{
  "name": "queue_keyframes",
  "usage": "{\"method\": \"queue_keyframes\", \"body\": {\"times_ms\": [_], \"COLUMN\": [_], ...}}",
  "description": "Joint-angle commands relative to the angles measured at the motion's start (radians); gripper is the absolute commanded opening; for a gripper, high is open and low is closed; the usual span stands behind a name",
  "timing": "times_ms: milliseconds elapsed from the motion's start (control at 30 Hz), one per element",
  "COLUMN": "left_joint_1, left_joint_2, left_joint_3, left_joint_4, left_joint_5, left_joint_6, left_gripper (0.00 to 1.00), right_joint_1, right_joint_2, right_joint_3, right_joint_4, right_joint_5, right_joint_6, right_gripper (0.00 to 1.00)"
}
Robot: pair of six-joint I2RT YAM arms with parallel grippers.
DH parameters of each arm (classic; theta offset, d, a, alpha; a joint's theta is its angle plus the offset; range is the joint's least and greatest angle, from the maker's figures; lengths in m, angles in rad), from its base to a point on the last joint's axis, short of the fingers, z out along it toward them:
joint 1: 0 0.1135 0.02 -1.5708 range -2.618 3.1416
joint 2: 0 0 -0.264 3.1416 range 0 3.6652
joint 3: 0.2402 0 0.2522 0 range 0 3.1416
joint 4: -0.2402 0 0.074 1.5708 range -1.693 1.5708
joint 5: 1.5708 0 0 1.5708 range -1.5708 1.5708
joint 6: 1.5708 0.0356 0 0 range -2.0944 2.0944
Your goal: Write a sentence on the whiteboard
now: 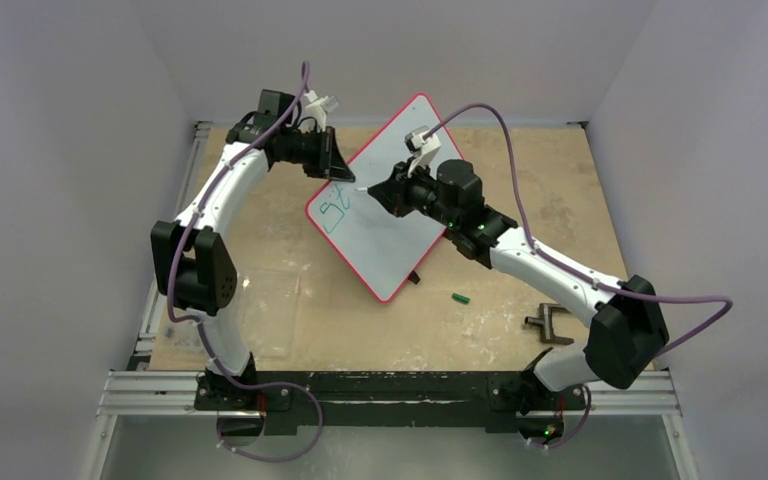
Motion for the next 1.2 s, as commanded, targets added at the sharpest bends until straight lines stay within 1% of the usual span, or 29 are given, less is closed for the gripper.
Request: {"method": "queue_keyframes", "body": {"times_ms": [0, 167, 267, 400, 533, 633, 733, 967, 1167], "left_joint_1": [-0.06, -0.081, -0.087, -0.098, -0.102, -0.103, -0.103, -0.103, -0.103], "left_joint_2": [-0.034, -0.037, -0.05, -0.066, -0.063, -0.059, -0.044, -0.04, -0.053], "left_joint_3": [-0.007, 0.009, -0.008, -0.037, -0.035, -0.045, -0.045, -0.024, -0.028], "left_joint_4": [-0.037, -0.066, -0.081, -0.074, -0.078, -0.068, -0.067, -0.093, -0.094], "left_joint_5": [-0.058, -0.092, -0.117, -0.128, -0.121, -0.106, -0.129, -0.144, -0.164], "left_joint_6": [0.085, 0.08, 0.083, 0.086, 0.103, 0.109, 0.111, 0.112, 0.103], "left_gripper": [0.0, 0.0, 0.0, 0.0, 0.0, 0.0, 0.0, 0.0, 0.0], "right_joint_1": [-0.002, -0.004, -0.007, -0.008, -0.008, -0.012, -0.023, -0.07, -0.077], "right_joint_2": [-0.05, -0.075, -0.089, -0.099, -0.108, -0.117, -0.114, -0.096, -0.076], "right_joint_3": [-0.041, -0.066, -0.077, -0.088, -0.099, -0.114, -0.123, -0.167, -0.176], "right_joint_4": [0.046, 0.051, 0.049, 0.052, 0.056, 0.058, 0.064, 0.168, 0.219], "right_joint_5": [0.045, 0.062, 0.069, 0.067, 0.063, 0.084, 0.084, -0.003, -0.053], "right_joint_6": [0.005, 0.0, -0.005, -0.01, -0.029, -0.036, -0.037, -0.023, -0.044], "right_gripper": [0.0, 0.0, 0.0, 0.0, 0.0, 0.0, 0.0, 0.0, 0.0]}}
